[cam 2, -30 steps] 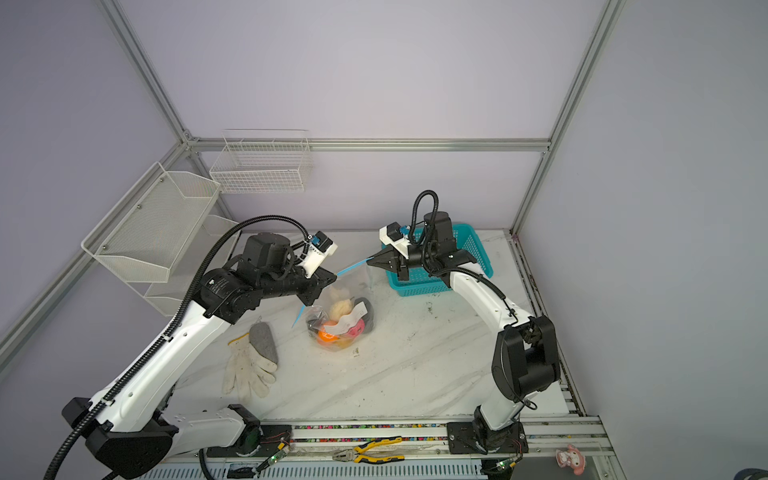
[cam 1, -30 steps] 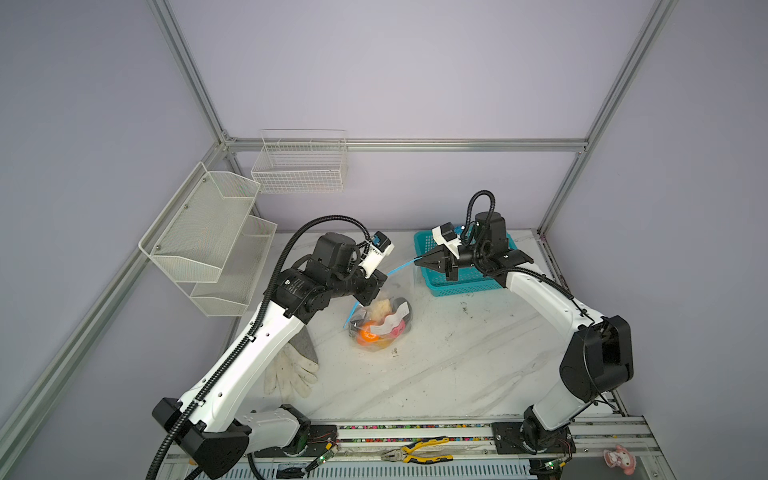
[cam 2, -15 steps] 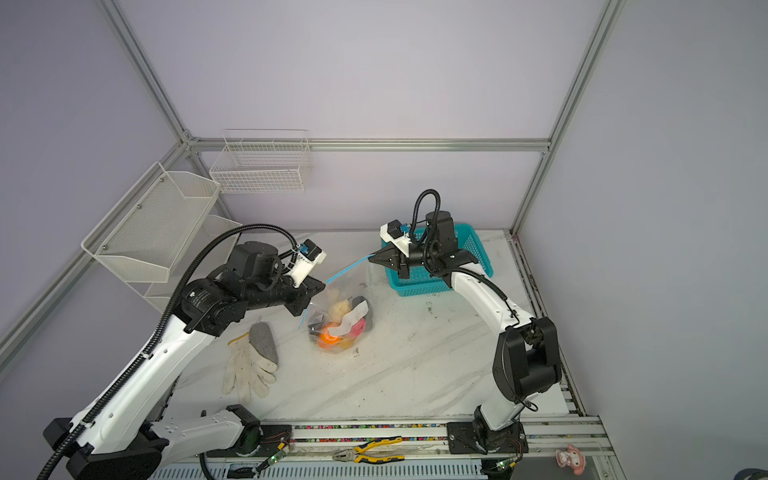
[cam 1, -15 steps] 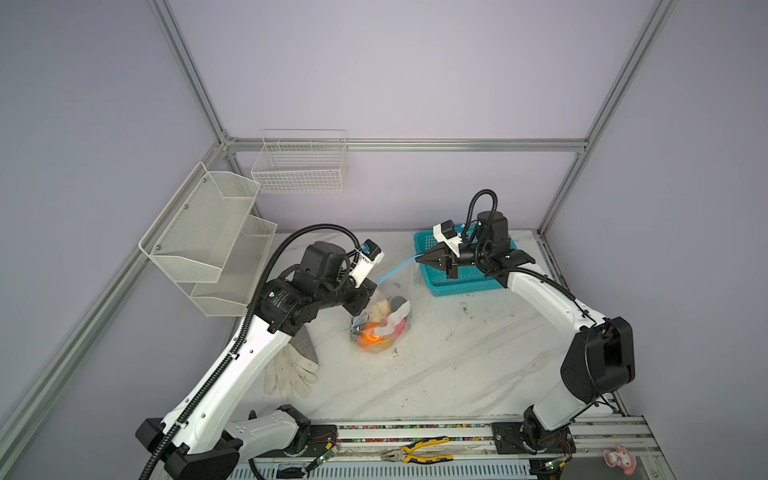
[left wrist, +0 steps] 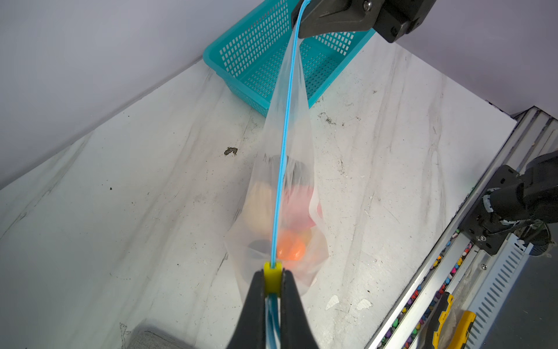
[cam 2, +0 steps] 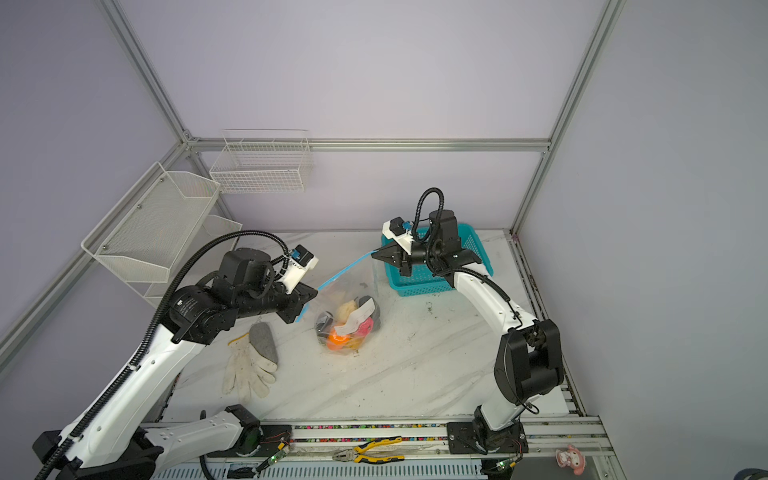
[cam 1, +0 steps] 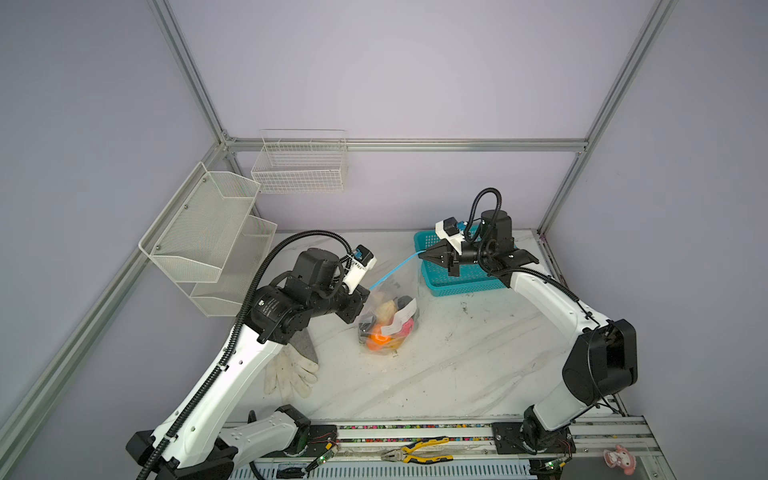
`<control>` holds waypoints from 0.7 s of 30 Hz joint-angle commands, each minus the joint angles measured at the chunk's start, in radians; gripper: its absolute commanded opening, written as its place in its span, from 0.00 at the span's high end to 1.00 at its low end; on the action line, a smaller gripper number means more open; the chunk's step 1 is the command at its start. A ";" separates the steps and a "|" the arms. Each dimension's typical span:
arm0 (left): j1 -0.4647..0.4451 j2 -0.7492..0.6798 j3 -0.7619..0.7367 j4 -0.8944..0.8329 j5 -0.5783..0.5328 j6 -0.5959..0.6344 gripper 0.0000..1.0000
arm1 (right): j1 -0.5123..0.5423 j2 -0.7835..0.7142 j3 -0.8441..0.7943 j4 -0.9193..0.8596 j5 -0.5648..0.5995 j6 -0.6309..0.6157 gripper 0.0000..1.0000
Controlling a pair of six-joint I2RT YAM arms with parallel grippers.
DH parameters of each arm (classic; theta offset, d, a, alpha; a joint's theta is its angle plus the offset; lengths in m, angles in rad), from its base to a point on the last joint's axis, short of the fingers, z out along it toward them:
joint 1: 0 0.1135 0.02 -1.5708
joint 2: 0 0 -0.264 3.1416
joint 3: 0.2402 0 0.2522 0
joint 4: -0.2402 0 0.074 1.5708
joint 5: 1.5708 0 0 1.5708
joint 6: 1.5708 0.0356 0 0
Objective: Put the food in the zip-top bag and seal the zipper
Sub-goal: 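Slide the left gripper along the blue zipper away from the right gripper, pressing it shut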
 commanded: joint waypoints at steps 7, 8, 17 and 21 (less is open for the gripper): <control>0.005 -0.065 -0.047 -0.107 -0.017 -0.037 0.92 | -0.037 0.001 0.008 0.056 0.051 0.015 1.00; 0.005 -0.068 -0.047 -0.113 -0.013 -0.040 0.92 | -0.037 0.001 0.009 0.057 0.053 0.015 1.00; 0.005 -0.092 -0.056 -0.132 -0.025 -0.047 0.92 | -0.039 0.011 0.009 0.066 0.049 0.025 1.00; 0.005 -0.097 -0.058 -0.136 -0.030 -0.048 0.91 | -0.040 0.008 -0.009 0.119 0.047 0.075 1.00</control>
